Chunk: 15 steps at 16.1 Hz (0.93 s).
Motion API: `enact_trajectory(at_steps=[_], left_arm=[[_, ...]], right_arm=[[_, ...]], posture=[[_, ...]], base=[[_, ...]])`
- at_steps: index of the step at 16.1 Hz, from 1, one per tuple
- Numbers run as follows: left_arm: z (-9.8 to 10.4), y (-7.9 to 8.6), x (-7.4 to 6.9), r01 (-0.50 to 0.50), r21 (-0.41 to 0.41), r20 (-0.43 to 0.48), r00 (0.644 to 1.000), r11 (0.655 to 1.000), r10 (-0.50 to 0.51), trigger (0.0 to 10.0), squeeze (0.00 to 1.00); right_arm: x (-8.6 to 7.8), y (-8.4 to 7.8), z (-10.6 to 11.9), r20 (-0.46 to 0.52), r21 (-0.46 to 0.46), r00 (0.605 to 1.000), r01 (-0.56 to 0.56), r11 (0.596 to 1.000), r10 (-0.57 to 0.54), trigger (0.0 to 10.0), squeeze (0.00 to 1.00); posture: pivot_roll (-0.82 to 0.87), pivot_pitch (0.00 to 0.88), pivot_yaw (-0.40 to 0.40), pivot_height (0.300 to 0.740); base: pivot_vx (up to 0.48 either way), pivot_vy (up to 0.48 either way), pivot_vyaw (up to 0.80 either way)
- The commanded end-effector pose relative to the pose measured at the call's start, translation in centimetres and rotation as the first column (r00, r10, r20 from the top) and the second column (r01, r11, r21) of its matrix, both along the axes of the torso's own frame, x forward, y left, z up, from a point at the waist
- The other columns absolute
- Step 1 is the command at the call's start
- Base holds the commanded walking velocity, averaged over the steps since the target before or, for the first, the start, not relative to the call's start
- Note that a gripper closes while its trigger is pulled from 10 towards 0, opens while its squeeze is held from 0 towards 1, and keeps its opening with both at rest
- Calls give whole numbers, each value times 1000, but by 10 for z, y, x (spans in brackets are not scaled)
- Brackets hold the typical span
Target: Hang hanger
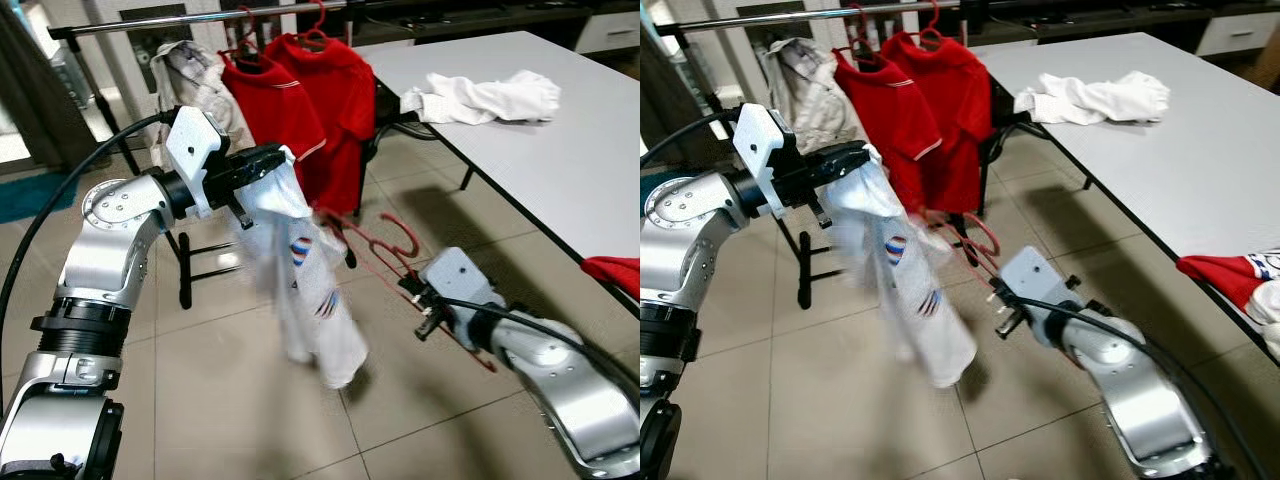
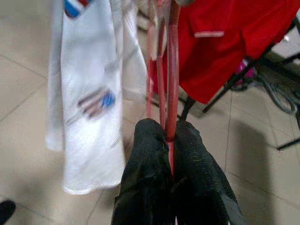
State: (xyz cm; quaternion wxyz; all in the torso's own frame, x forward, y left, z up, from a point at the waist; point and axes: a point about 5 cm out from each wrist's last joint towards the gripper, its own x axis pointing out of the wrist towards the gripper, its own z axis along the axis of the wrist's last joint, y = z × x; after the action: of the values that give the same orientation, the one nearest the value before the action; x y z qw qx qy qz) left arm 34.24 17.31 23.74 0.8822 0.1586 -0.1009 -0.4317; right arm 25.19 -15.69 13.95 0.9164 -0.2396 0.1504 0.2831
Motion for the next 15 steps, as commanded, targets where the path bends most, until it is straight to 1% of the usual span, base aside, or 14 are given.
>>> enact_trajectory(at_steps=[1, 4, 6, 7, 8, 10, 11, 12, 13, 14, 15], left_arm=[[11, 4, -4, 29, -8, 31, 999, 1000, -29, 0, 0], [12, 4, -8, 71, 0, 23, 997, 998, -71, 0, 0], [13, 6, -11, 97, 4, 15, 995, 995, -97, 0, 0], [14, 8, -13, 109, 14, 4, 994, 994, -109, 0, 0], [13, 11, -13, 120, 49, -20, 993, 992, -119, 0, 0], [8, 26, -5, 51, 152, -64, 997, 987, -41, 0, 0], [1, 36, 5, -32, 206, -82, 995, 978, 50, 0, 0], [-3, 40, 10, -80, 247, -90, 990, 966, 105, 0, 0], [-18, 42, 17, -98, 346, -125, 981, 933, 149, 0, 0], [-28, 31, 14, 16, 348, -192, 980, 937, 54, 0, 0], [-35, 23, 10, 109, 329, -247, 969, 938, -26, 0, 0]], right_arm=[[0, -5, -1, -15, -7, 999, 32, 999, -32, 10000, 0], [-4, -2, -10, -88, -36, 995, 48, 998, -51, 10000, 0], [-7, -3, -15, -109, -62, 993, 38, 997, -44, 10000, 0], [-7, -5, -15, -112, -65, 993, 41, 997, -48, 10000, 0], [-7, -8, -15, -113, -77, 991, 57, 995, -65, 10000, 0], [-4, -18, -16, -108, -114, 986, 113, 987, -126, 10000, 0], [-3, -25, -17, -100, -137, 981, 153, 979, -168, 10000, 0], [-2, -28, -17, -93, -147, 977, 175, 974, -190, 10000, 0], [-3, -34, -17, -87, -158, 970, 211, 965, -227, 10000, 0], [-4, -34, -17, -89, -152, 971, 208, 966, -223, 10000, 0], [-5, -32, -16, -91, -144, 972, 202, 969, -216, 10000, 0]], posture=[[-74, 42, 74, 740], [-64, 53, 76, 740], [-59, 57, 75, 740], [-52, 61, 74, 740], [-52, 62, 74, 740], [-49, 64, 74, 740], [-54, 64, 78, 740], [-54, 64, 78, 740], [-62, 64, 87, 740], [-67, 64, 91, 740], [-71, 64, 95, 740]], base=[[0, 0, 0], [0, 0, 0], [0, 0, 0], [0, 0, 0], [0, 0, 0], [0, 0, 0], [0, 0, 0], [0, 0, 0], [0, 0, 0], [0, 0, 0], [0, 0, 0]])
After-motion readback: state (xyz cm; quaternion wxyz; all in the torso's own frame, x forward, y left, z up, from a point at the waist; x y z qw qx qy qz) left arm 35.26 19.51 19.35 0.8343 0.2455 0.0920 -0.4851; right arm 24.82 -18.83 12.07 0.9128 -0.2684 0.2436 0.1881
